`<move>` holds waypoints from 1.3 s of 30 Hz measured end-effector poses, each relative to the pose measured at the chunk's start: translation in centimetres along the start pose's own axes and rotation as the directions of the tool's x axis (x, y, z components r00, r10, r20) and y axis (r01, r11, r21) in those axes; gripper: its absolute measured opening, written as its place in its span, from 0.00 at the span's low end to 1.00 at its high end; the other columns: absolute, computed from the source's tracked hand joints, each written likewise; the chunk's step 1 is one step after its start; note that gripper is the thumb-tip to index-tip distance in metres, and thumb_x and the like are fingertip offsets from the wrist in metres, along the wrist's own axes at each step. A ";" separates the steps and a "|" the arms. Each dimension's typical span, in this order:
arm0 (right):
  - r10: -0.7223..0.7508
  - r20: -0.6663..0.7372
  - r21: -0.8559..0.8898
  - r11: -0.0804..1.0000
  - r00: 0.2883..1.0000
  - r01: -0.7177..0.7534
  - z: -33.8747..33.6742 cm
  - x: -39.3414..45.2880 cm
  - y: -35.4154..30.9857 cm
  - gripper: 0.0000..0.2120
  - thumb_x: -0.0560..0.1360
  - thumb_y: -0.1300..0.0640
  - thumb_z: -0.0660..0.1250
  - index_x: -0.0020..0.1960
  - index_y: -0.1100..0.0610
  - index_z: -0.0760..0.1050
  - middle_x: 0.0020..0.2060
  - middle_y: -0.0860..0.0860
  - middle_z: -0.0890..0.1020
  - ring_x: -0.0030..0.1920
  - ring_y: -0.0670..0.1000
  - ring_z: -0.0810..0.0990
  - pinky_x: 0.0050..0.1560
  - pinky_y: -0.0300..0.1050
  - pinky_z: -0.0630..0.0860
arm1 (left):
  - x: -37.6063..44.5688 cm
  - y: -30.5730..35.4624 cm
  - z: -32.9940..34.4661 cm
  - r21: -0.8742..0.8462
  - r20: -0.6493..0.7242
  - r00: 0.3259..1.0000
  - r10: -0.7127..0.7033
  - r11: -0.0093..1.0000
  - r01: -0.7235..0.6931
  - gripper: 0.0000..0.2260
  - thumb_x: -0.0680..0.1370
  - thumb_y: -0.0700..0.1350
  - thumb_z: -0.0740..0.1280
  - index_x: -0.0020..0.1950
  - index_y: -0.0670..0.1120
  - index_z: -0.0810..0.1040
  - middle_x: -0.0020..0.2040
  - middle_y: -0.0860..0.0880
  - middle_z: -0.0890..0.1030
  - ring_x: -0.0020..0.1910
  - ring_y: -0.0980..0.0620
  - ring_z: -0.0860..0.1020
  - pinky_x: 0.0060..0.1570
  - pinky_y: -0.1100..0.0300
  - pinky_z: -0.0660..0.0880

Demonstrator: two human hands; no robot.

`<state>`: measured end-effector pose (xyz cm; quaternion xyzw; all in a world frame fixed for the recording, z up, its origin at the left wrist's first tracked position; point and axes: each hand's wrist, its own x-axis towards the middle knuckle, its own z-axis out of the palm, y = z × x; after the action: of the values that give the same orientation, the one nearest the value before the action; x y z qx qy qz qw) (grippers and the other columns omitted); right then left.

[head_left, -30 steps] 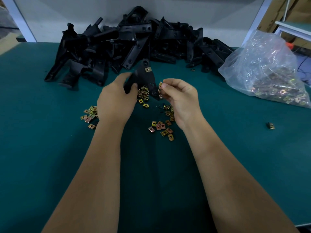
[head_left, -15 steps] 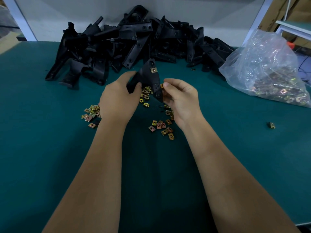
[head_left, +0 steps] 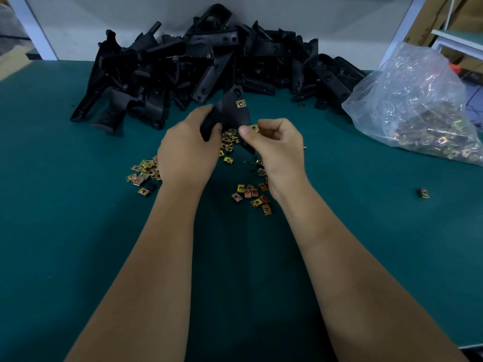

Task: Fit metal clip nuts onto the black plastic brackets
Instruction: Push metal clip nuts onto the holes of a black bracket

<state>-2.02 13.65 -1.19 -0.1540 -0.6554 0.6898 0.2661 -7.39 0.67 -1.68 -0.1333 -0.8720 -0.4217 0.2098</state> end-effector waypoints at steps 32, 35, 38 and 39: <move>-0.422 -0.013 -0.482 0.797 0.907 0.364 0.5 -0.9 0.4 0.12 0.72 0.52 0.72 0.35 0.58 0.76 0.31 0.48 0.79 0.34 0.47 0.77 0.37 0.48 0.75 | -0.2 0.3 0.4 -0.032 -0.014 0.999 0.034 0.999 -0.035 0.18 0.80 0.53 0.64 0.70 0.56 0.74 0.58 0.49 0.83 0.57 0.47 0.79 0.47 0.58 0.71; -0.441 0.000 -0.487 0.784 0.898 0.385 0.4 -0.8 0.4 0.13 0.73 0.52 0.71 0.36 0.59 0.74 0.32 0.50 0.78 0.34 0.49 0.76 0.37 0.49 0.74 | -0.2 0.3 0.5 -0.027 -0.018 0.999 0.040 0.999 -0.041 0.18 0.80 0.53 0.64 0.70 0.56 0.74 0.57 0.49 0.83 0.57 0.47 0.79 0.48 0.57 0.72; -0.406 0.026 -0.518 0.776 0.913 0.360 0.3 -0.8 0.5 0.11 0.73 0.50 0.70 0.38 0.56 0.73 0.34 0.48 0.78 0.36 0.48 0.76 0.37 0.48 0.74 | -0.2 0.3 0.5 -0.021 -0.017 0.999 0.050 0.999 -0.050 0.18 0.80 0.53 0.64 0.70 0.55 0.74 0.58 0.49 0.83 0.57 0.46 0.79 0.48 0.56 0.72; -0.389 0.030 -0.535 0.772 0.921 0.343 0.4 -0.8 0.5 0.10 0.74 0.49 0.69 0.40 0.54 0.74 0.37 0.47 0.78 0.37 0.47 0.76 0.37 0.45 0.73 | -0.2 0.3 0.5 -0.018 -0.016 0.998 0.053 0.998 -0.053 0.18 0.80 0.52 0.64 0.70 0.55 0.74 0.58 0.49 0.83 0.57 0.46 0.79 0.48 0.57 0.71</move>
<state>-1.65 12.90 -1.79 -0.1190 -0.8256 0.4098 0.3691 -7.24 1.20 -1.84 -0.1549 -0.8626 -0.4250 0.2264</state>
